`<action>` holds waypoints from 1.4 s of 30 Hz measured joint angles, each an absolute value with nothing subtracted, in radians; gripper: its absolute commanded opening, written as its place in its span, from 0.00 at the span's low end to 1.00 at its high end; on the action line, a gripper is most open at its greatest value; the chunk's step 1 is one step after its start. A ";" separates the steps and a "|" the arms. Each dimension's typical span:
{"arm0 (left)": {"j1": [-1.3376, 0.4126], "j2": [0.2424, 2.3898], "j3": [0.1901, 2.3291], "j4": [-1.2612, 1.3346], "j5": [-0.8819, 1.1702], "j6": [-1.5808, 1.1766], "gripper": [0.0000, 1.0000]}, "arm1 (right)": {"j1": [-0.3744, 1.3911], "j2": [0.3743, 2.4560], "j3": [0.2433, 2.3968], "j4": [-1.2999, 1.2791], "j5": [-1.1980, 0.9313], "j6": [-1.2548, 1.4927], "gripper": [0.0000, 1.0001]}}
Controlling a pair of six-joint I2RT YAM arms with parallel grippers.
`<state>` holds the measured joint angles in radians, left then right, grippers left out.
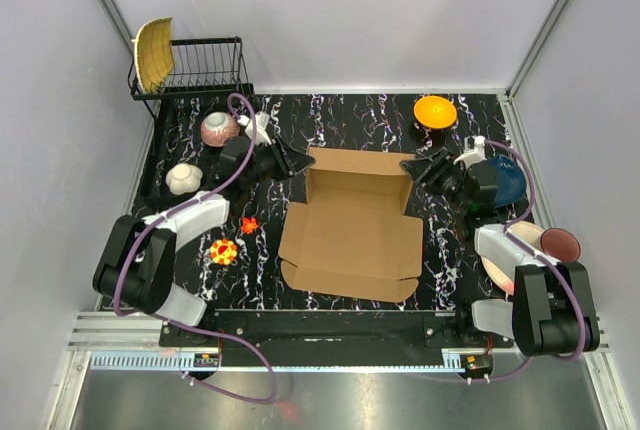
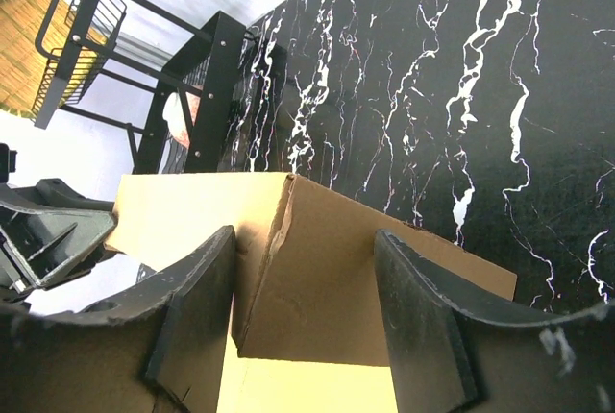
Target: Fold the paper box
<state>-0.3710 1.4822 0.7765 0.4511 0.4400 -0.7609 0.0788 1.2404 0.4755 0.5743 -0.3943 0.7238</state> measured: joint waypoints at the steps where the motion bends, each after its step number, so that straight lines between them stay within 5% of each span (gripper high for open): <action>1: -0.373 1.482 0.774 0.456 0.437 -0.761 0.31 | 0.078 1.243 0.471 0.586 -0.394 0.727 0.52; 24: -0.394 1.506 0.709 0.628 0.380 -0.802 0.29 | 0.076 1.259 0.419 0.679 -0.367 0.753 0.48; 29: -0.395 1.509 0.709 0.633 0.377 -0.807 0.31 | 0.076 1.260 0.423 0.674 -0.363 0.758 0.74; 33: -0.395 1.505 0.717 0.614 0.369 -0.805 0.43 | 0.075 1.208 0.439 0.558 -0.358 0.770 0.91; 42: -0.413 1.484 0.825 0.332 0.368 -0.752 0.73 | 0.081 1.085 0.727 -0.002 -0.284 0.672 1.00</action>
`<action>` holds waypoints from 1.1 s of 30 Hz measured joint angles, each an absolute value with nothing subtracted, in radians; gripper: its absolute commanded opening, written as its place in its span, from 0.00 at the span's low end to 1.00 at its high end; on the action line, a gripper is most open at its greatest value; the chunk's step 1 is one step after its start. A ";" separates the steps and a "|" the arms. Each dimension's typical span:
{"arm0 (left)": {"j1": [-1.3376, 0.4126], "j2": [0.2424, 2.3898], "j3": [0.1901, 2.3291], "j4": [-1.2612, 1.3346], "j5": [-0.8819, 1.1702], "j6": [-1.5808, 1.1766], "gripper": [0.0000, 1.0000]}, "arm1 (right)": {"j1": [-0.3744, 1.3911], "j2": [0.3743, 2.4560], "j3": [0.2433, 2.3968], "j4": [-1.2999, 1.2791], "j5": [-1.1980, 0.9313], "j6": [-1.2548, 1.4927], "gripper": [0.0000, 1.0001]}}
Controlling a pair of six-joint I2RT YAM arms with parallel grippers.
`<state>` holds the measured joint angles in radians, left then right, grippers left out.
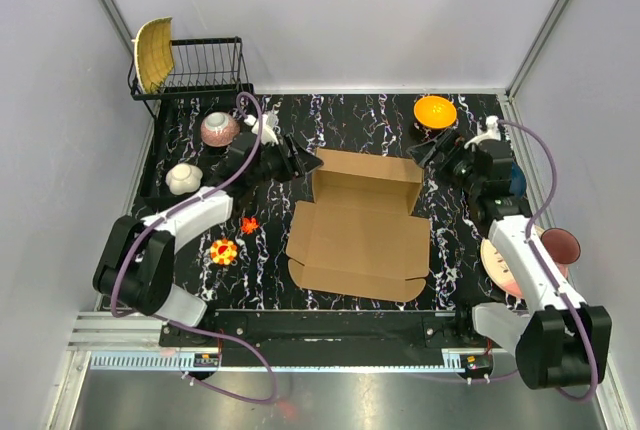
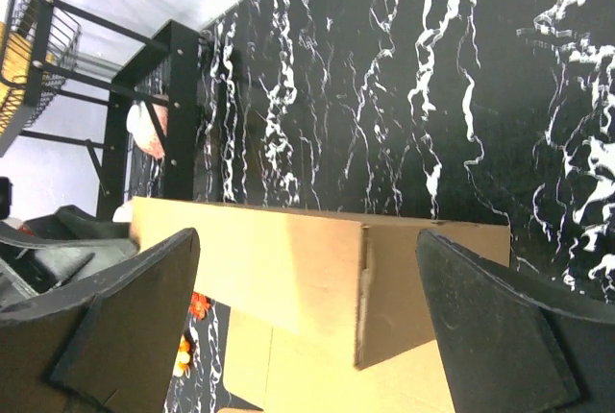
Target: Fold the paper box
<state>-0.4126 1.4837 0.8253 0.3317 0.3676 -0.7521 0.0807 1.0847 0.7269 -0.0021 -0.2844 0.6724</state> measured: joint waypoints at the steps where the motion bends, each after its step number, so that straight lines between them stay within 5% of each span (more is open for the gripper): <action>1: -0.411 1.477 0.840 0.292 0.365 -0.744 0.76 | 0.081 1.077 0.753 -0.024 -0.277 0.664 1.00; 8: -0.384 1.382 0.951 0.073 0.305 -0.675 0.79 | 0.102 0.989 0.853 -0.218 -0.189 0.581 1.00; 17: -0.385 0.953 0.764 -0.007 -0.043 -0.703 0.80 | 0.716 1.209 1.326 -0.447 0.459 0.146 1.00; 24: -0.429 0.714 0.619 -0.142 -0.206 -0.715 0.79 | 1.019 1.316 1.193 -0.447 0.847 -0.277 1.00; 33: -0.437 0.601 0.508 -0.214 -0.239 -0.731 0.79 | 1.063 1.439 1.153 -0.470 0.959 -0.477 1.00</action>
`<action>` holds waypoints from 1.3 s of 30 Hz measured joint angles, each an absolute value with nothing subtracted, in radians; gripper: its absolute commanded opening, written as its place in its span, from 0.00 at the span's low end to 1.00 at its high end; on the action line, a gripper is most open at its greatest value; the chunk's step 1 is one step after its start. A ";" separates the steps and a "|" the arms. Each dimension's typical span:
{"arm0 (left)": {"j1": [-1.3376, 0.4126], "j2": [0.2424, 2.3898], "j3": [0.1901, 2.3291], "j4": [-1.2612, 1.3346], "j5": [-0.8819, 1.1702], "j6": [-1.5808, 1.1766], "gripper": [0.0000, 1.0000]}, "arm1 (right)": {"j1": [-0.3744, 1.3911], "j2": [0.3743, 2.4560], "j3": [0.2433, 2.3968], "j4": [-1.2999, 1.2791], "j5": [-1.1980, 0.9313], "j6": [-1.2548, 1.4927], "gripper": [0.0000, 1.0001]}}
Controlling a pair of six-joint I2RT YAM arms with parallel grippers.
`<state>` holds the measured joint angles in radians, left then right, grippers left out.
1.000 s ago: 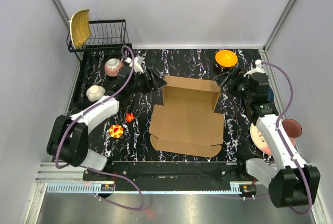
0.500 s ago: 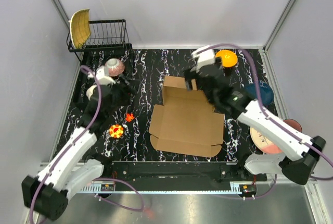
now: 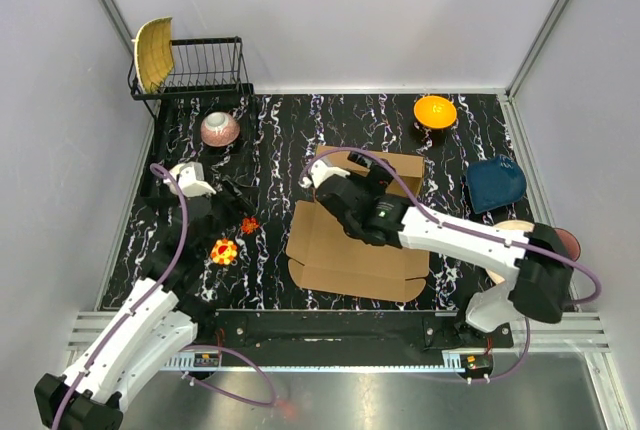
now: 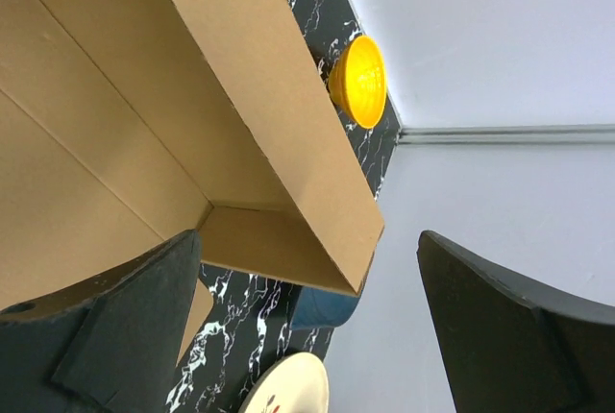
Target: Fold the paper box
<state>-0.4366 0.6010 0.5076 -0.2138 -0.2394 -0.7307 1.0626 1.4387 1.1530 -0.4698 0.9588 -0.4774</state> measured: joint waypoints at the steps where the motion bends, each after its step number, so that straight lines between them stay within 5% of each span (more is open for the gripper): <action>1: -0.437 0.600 0.508 -0.217 -0.239 -0.730 0.79 | 1.063 1.467 1.163 -0.463 0.963 -0.492 1.00; 11: -0.438 0.570 0.508 -0.233 -0.237 -0.725 0.78 | 1.051 1.723 1.225 -0.413 1.000 -0.561 0.86; 19: -0.438 0.565 0.508 -0.235 -0.238 -0.699 0.78 | 0.989 1.740 1.254 -0.369 1.031 -0.592 0.77; 22: -0.438 0.575 0.508 -0.234 -0.237 -0.698 0.78 | 0.978 1.740 1.255 -0.345 1.033 -0.616 0.67; 23: -0.438 0.580 0.508 -0.234 -0.237 -0.698 0.78 | 0.975 1.741 1.256 -0.338 1.034 -0.622 0.55; 27: -0.438 0.589 0.508 -0.236 -0.236 -0.695 0.78 | 0.959 1.744 1.258 -0.316 1.036 -0.641 0.37; 36: -0.438 0.598 0.508 -0.233 -0.235 -0.688 0.77 | 0.934 1.744 1.253 -0.266 1.058 -0.692 0.04; 39: -0.438 0.599 0.508 -0.234 -0.234 -0.688 0.77 | 0.931 1.744 1.252 -0.254 1.085 -0.727 0.00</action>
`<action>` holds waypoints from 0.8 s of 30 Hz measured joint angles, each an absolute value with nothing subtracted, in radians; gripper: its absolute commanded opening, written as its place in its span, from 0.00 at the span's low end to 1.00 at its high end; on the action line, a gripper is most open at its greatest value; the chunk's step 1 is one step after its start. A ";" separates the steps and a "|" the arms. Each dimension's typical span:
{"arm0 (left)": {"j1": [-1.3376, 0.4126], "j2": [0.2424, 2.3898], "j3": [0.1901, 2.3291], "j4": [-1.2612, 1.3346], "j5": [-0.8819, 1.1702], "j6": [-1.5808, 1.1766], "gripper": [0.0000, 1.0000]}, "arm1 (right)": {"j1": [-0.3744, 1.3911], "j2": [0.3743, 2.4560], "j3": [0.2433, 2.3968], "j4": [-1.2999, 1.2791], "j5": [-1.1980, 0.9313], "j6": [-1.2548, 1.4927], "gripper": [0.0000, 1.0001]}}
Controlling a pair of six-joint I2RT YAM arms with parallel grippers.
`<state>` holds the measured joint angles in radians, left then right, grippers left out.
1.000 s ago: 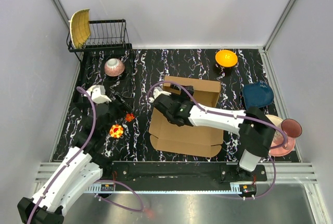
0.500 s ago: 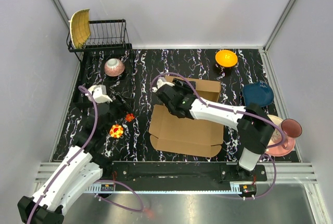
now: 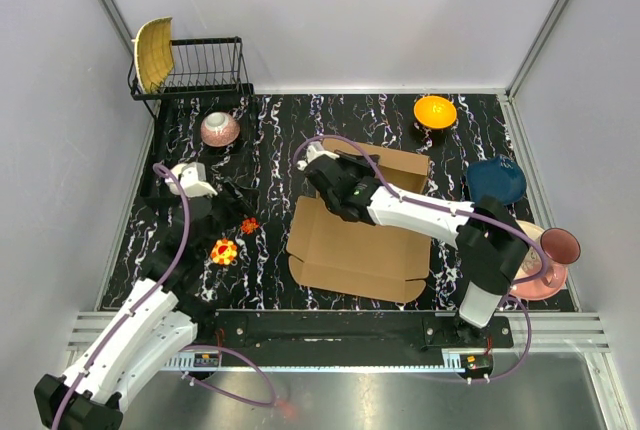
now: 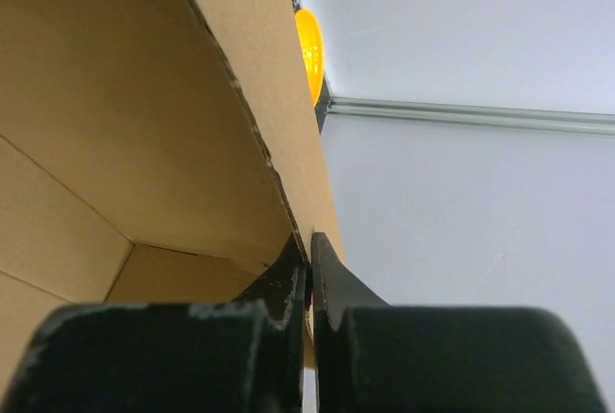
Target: Fold the paper box
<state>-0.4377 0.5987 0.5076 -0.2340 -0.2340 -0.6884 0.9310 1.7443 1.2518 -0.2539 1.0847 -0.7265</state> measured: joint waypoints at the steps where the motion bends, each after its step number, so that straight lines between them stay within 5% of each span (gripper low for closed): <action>1: -0.438 0.597 0.508 -0.234 -0.234 -0.688 0.77 | 0.930 1.744 1.251 -0.251 1.093 -0.737 0.00; 8: -0.438 0.590 0.559 -0.281 -0.257 -0.664 0.78 | 0.922 1.739 1.311 -0.343 1.094 -0.685 0.00; 16: -0.438 0.561 0.805 -0.305 -0.307 -0.620 0.79 | 0.680 1.663 1.783 -0.749 0.702 -0.138 0.00; 24: -0.438 0.509 0.919 -0.299 -0.319 -0.605 0.79 | 0.258 1.449 1.488 -0.795 0.193 0.332 0.00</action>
<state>-0.4377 0.5091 0.9192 -0.2989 -0.3191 -0.6048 0.2584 1.4487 1.4883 -0.7948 0.1928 0.3317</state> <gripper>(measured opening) 0.780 0.020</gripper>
